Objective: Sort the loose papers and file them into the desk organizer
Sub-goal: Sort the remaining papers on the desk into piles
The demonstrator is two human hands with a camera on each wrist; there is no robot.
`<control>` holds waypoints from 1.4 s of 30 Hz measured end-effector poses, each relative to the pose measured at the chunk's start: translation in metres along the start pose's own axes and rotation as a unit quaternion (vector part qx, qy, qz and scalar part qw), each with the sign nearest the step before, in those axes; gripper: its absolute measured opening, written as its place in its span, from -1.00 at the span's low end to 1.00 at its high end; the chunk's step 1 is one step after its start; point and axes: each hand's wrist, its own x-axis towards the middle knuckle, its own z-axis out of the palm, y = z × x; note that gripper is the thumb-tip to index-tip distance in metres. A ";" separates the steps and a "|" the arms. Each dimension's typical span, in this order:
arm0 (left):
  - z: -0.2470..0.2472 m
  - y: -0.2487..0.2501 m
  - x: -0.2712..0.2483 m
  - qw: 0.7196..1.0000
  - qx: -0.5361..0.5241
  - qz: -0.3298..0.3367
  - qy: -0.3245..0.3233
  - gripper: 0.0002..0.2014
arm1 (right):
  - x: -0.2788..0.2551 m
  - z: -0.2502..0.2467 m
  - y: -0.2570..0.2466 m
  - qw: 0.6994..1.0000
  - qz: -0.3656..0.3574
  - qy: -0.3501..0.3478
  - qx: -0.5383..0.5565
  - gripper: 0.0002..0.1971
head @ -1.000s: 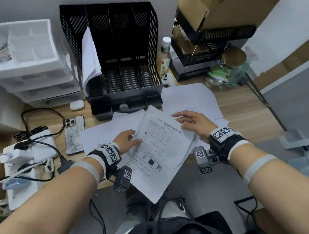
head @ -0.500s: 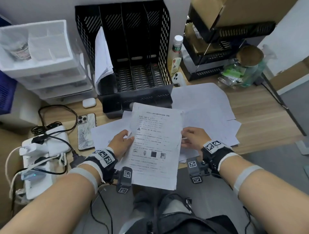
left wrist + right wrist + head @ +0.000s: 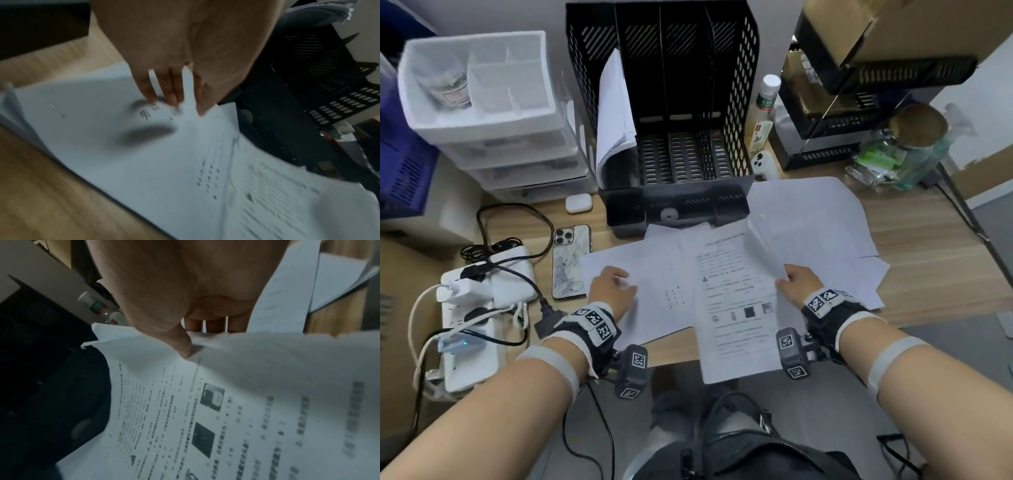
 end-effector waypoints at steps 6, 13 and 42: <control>-0.017 -0.008 0.009 0.987 0.044 -0.083 0.133 -0.40 | 0.010 -0.027 0.035 0.996 0.066 0.048 -0.020 -0.79; -0.027 -0.004 0.018 0.995 -0.031 -0.064 0.072 -0.57 | 0.004 -0.045 0.058 0.987 0.135 0.092 0.008 -0.75; -0.050 0.027 0.040 0.990 -0.045 0.070 0.116 -0.74 | -0.003 0.016 0.015 0.951 -0.061 -0.084 -0.290 -0.35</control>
